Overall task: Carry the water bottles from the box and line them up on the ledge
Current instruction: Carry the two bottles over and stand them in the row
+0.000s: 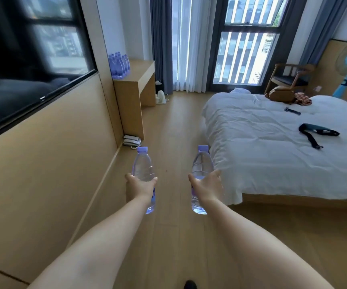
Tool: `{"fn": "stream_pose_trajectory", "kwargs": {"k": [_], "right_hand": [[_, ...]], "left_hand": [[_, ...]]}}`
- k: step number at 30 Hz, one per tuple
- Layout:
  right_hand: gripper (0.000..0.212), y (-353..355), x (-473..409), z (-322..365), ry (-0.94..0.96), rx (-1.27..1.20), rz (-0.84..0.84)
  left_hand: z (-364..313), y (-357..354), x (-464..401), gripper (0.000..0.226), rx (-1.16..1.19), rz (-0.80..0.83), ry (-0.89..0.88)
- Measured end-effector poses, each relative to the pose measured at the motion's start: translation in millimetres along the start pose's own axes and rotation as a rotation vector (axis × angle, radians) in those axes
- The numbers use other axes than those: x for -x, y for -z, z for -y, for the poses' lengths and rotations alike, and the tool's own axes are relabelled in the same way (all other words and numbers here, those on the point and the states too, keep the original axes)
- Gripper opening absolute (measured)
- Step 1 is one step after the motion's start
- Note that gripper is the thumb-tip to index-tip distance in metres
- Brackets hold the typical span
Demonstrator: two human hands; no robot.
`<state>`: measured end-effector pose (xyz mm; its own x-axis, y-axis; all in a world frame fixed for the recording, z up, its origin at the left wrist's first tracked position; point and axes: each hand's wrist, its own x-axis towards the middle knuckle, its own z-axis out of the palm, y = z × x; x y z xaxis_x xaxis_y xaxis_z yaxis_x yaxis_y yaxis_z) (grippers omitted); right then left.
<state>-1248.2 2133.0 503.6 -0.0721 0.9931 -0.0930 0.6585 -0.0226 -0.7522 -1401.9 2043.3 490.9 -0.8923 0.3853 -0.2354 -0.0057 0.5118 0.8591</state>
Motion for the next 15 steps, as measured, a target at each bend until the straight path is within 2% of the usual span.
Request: {"fn": "stream_pose_trajectory", "kwargs": {"k": [4, 10, 15], "right_hand": [[0.068, -12, -99, 37, 0.040, 0.063, 0.028], [0.067, -40, -216, 98, 0.084, 0.060, 0.071], [0.065, -87, -312, 128, 0.100, 0.090, 0.094]], "left_hand": [[-57, -51, -66, 0.065, 0.010, -0.048, 0.037], [-129, -112, -154, 0.065, 0.019, 0.011, -0.008], [-167, -158, -251, 0.065, 0.091, 0.010, 0.078]]}}
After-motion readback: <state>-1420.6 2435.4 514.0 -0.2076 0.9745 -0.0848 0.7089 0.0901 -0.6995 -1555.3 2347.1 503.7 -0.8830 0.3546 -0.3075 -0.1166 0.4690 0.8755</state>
